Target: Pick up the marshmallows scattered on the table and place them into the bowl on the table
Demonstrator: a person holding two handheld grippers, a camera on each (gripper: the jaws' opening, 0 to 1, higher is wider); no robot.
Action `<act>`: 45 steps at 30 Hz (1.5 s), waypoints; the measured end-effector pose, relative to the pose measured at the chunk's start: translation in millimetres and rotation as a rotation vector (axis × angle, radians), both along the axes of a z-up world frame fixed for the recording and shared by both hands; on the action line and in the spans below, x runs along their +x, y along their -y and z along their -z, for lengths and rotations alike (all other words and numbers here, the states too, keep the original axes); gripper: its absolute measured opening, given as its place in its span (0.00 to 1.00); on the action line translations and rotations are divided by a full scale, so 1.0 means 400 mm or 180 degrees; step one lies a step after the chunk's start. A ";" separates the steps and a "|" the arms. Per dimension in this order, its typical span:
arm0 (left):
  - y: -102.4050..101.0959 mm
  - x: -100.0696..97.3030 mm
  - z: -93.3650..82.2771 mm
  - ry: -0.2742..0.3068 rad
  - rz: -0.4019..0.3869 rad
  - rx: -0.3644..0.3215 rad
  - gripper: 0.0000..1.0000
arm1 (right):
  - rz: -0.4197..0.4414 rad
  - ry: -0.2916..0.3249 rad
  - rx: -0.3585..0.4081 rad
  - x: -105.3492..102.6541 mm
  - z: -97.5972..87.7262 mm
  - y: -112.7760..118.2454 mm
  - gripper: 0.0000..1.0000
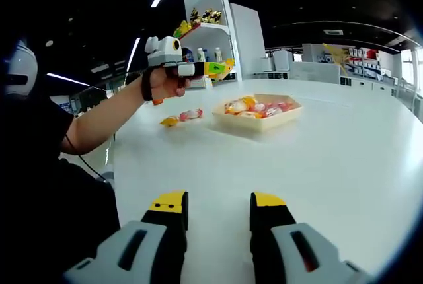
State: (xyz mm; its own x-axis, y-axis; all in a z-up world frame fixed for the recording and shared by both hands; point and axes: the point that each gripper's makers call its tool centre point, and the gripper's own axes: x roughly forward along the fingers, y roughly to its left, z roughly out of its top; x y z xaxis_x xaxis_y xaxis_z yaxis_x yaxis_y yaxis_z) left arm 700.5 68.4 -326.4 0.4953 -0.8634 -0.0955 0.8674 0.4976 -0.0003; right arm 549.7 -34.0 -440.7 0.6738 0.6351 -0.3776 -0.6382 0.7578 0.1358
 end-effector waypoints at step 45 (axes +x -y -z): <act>0.102 0.172 -0.003 0.0100 -0.0379 -0.0119 0.76 | -0.0024 0.0047 -0.0015 -0.001 -0.011 0.009 0.36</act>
State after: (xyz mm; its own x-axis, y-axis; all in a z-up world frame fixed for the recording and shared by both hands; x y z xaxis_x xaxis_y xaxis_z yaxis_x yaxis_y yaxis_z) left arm 769.5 27.6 -325.3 0.5968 -0.8010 -0.0473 0.8020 0.5973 0.0056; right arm 549.1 -37.7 -436.1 0.6746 0.6385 -0.3706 -0.6457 0.7536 0.1229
